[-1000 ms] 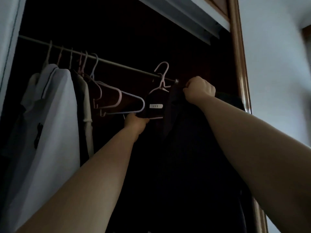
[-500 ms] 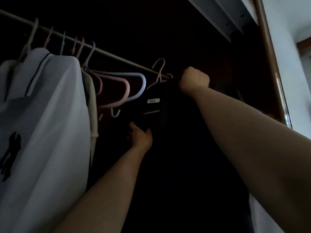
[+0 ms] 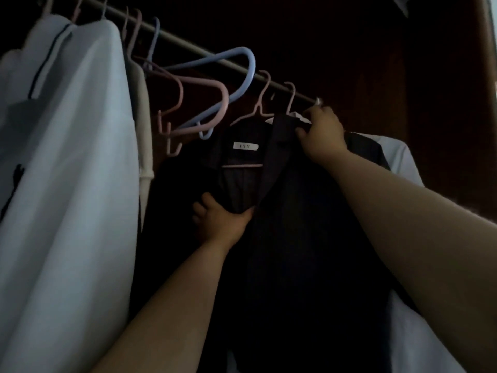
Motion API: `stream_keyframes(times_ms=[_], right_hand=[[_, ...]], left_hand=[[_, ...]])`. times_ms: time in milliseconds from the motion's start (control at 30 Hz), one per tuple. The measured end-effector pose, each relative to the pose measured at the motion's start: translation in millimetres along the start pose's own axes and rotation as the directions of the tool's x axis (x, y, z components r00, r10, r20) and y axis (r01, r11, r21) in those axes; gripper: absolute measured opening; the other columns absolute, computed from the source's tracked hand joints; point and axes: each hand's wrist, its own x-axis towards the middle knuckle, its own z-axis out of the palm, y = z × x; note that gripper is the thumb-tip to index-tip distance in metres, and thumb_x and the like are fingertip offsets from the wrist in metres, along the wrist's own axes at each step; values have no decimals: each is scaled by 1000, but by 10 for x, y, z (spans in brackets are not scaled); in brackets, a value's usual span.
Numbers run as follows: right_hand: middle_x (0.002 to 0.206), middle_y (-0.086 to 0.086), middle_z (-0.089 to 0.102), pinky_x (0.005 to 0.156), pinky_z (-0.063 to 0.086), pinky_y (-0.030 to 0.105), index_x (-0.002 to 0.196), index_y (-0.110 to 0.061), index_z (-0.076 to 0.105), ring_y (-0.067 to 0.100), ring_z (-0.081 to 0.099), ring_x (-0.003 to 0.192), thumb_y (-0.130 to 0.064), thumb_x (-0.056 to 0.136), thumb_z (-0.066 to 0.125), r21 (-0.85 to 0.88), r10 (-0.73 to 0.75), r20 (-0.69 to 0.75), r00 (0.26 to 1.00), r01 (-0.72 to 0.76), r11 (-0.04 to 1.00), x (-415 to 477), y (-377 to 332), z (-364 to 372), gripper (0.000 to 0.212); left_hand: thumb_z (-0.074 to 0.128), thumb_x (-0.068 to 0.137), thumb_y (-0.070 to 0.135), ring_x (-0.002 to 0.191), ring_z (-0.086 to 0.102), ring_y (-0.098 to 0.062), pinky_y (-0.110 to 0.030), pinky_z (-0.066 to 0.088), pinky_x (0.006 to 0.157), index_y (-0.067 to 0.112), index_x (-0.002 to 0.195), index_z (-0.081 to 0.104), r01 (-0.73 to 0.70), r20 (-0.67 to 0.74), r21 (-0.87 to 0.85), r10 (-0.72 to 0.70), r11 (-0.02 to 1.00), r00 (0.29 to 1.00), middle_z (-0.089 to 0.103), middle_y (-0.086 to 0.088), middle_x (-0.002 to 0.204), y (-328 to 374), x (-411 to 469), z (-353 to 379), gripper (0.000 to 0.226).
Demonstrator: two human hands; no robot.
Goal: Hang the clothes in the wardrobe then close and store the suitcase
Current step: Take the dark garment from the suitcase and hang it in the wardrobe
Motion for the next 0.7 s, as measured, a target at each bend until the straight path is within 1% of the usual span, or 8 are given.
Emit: stream_keyframes(times_ms=[100, 200, 267, 333, 400, 467, 567, 700], right_hand=[[139, 14, 36, 109, 31, 38, 123, -13, 51, 30, 37, 126, -23, 87, 62, -30, -98, -142, 985, 94, 995, -330, 29, 105, 39], [135, 12, 38, 106, 31, 38, 120, -15, 53, 29, 37, 123, -25, 85, 63, -160, -198, -79, 977, 184, 970, -734, 70, 269, 38], [123, 11, 49, 97, 36, 35, 114, -15, 57, 28, 46, 112, -27, 83, 63, -128, -218, 58, 974, 224, 966, -997, 99, 433, 34], [108, 8, 59, 85, 41, 31, 108, -15, 61, 26, 55, 100, -30, 83, 63, -22, -209, 233, 950, 220, 975, -1275, 118, 608, 29], [107, 5, 63, 79, 47, 28, 113, -16, 62, 22, 60, 95, -34, 83, 66, 85, -149, 400, 904, 126, 988, -1540, 98, 726, 35], [112, 3, 63, 79, 52, 30, 123, -18, 58, 18, 61, 96, -36, 84, 68, 157, -94, 500, 861, 16, 987, -1727, 58, 804, 44], [112, 3, 64, 80, 54, 32, 128, -17, 56, 17, 61, 96, -30, 88, 65, 191, -36, 504, 863, -70, 979, -1841, 16, 875, 43], [103, 1, 67, 64, 48, 26, 113, -12, 64, 17, 63, 86, -22, 92, 60, 179, -2, 424, 906, -82, 980, -1816, -1, 869, 24]], left_hand=[[72, 77, 30, 122, 44, -40, -48, 45, 98, 13, 137, 22, -4, -34, 49, 6, 999, 999, 34, -18, 140, -181, -44, 17, 80], [54, 89, 6, 110, 58, -37, -44, 51, 93, 4, 130, 42, 49, 5, -4, -49, 999, 999, 55, -19, 127, -357, -92, -7, 43], [50, 91, 6, 100, 63, -33, -41, 55, 86, 3, 115, 57, 62, 21, -10, -62, 998, 998, 63, -17, 115, -476, -157, -18, 26], [50, 91, 9, 85, 63, -28, -35, 56, 77, 5, 104, 63, 72, 32, -45, -70, 996, 997, 66, -13, 104, -564, -251, -26, 18], [54, 91, 12, 75, 58, -21, -28, 50, 68, 8, 98, 64, 84, 59, -69, -80, 994, 995, 66, -10, 98, -608, -364, -29, 13], [60, 90, 16, 75, 57, -20, -26, 45, 67, 7, 99, 66, 94, 85, -80, -87, 992, 993, 65, -7, 93, -616, -468, -27, 14], [65, 88, 21, 82, 63, -25, -28, 49, 69, 5, 100, 67, 110, 112, -101, -98, 989, 989, 67, -8, 95, -594, -600, -13, 20], [67, 86, 38, 78, 65, -24, -30, 55, 68, 7, 92, 67, 112, 140, -137, -93, 984, 986, 67, -6, 88, -568, -720, -26, 32]])
